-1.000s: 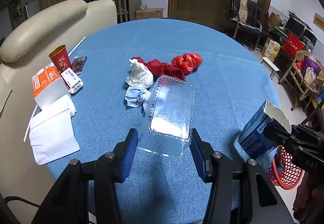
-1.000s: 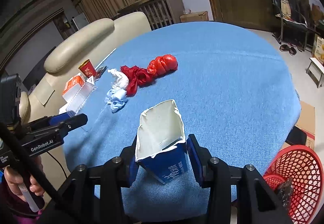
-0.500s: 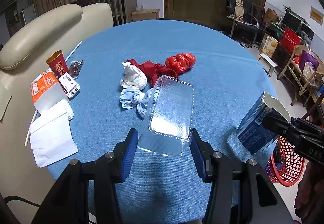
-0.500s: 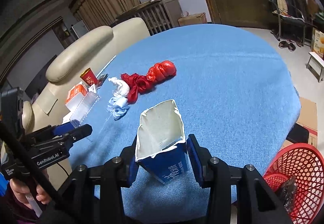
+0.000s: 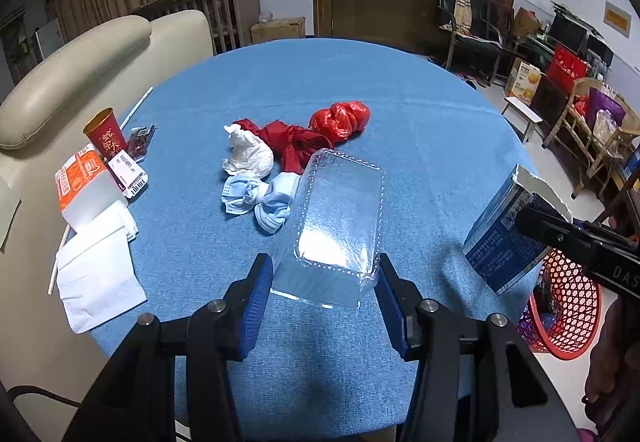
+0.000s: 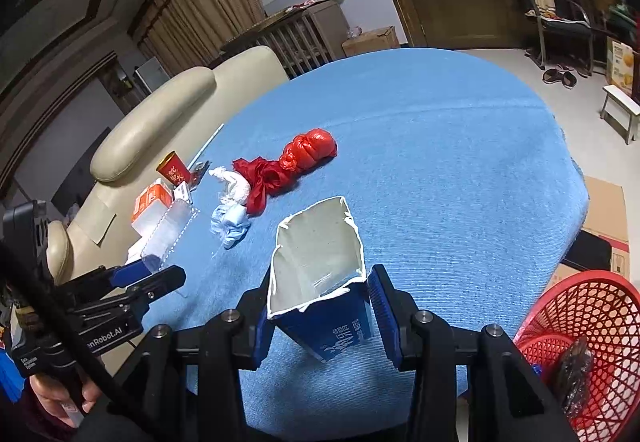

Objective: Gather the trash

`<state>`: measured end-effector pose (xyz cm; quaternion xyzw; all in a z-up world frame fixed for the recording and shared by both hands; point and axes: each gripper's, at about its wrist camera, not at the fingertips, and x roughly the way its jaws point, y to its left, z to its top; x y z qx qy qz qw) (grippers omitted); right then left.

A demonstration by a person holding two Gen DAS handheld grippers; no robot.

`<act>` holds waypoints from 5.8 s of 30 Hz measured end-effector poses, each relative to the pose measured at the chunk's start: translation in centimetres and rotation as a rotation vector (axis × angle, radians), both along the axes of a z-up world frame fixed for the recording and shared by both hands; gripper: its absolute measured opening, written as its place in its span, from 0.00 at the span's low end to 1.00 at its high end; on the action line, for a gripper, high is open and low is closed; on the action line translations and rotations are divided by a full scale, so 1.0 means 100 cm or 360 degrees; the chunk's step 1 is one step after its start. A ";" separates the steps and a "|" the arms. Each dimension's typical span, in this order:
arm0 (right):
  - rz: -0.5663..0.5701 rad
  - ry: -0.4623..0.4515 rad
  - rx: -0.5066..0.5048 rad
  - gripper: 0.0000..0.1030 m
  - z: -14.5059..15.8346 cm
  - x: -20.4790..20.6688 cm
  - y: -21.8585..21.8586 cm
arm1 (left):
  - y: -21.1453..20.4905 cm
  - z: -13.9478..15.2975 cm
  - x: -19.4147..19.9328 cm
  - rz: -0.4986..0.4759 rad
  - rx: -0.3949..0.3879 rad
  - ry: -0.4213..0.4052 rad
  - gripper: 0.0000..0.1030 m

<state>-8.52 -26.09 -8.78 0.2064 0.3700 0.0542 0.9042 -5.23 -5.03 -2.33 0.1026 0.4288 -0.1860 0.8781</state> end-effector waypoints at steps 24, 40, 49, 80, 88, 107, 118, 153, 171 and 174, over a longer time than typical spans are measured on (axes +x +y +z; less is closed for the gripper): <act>-0.0066 -0.0045 0.0066 0.45 0.002 -0.012 -0.019 | -0.025 0.001 -0.013 -0.0110 0.0048 -0.0011 0.52; -0.0161 -0.0110 0.0087 0.45 0.012 -0.034 -0.046 | -0.063 0.016 -0.032 -0.0297 0.0086 -0.0056 0.52; -0.0273 -0.0100 0.0117 0.45 0.007 -0.056 -0.073 | -0.094 0.018 -0.041 -0.0445 0.0112 -0.0047 0.52; -0.0684 -0.0006 0.0252 0.45 -0.035 -0.146 -0.181 | -0.228 -0.011 -0.086 -0.0967 0.0308 0.0009 0.50; -0.0733 0.0010 0.0294 0.45 -0.045 -0.156 -0.195 | -0.227 -0.030 -0.062 -0.0893 0.0314 0.0106 0.40; -0.0695 0.0154 0.0427 0.60 -0.060 -0.155 -0.205 | -0.247 -0.051 -0.073 -0.1003 0.0308 0.0227 0.40; -0.0764 0.0159 0.0466 0.65 -0.055 -0.160 -0.213 | -0.223 -0.012 -0.076 -0.1007 0.0112 0.0129 0.40; 0.0147 0.0218 0.0094 0.64 0.012 0.082 0.031 | 0.109 -0.008 0.060 0.0255 -0.0206 0.0074 0.44; 0.0488 0.0398 0.0028 0.62 -0.042 0.195 0.150 | 0.156 0.001 0.091 0.0354 -0.0244 0.0088 0.44; 0.0501 0.0443 -0.0048 0.48 -0.051 0.203 0.162 | 0.157 0.004 0.099 0.0356 -0.0244 0.0085 0.44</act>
